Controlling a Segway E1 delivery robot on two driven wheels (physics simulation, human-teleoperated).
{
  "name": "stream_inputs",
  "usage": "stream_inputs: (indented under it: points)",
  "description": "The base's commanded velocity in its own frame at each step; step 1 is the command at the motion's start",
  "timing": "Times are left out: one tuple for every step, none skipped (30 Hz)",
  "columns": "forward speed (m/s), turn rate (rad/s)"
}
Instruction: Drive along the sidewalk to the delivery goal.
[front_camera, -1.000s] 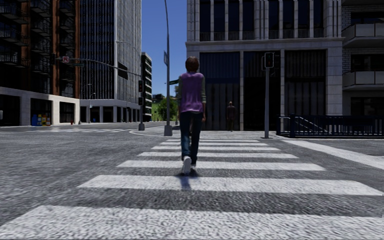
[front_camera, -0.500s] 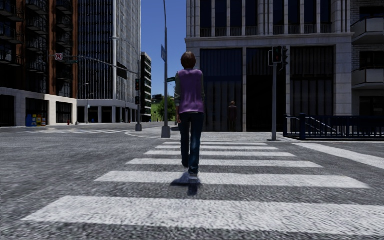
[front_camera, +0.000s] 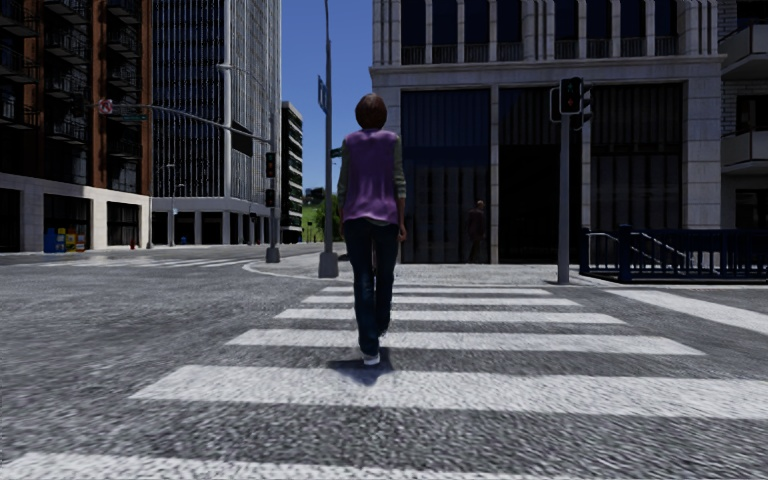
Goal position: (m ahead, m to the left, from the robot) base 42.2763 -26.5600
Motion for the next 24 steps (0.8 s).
stream_inputs:
  points:
    - [1.10, -0.03]
    - [1.10, 0.00]
    - [1.10, 0.00]
    - [1.10, 0.00]
    - [1.10, 0.00]
    - [1.10, 0.00]
    - [1.10, 0.00]
    - [1.10, 0.00]
    - [1.10, 0.00]
    - [1.10, 0.00]
    - [1.10, 0.00]
    - [1.10, -0.06]
    - [1.10, -0.09]
    - [1.10, -0.10]
    - [1.10, -0.10]
    - [1.10, -0.10]
    - [1.10, -0.10]
    - [1.07, -0.10]
    - [1.04, -0.10]
    - [1.01, -0.10]
    - [1.00, -0.10]
    - [0.99, -0.10]
    - [0.99, -0.10]
    - [0.99, -0.10]
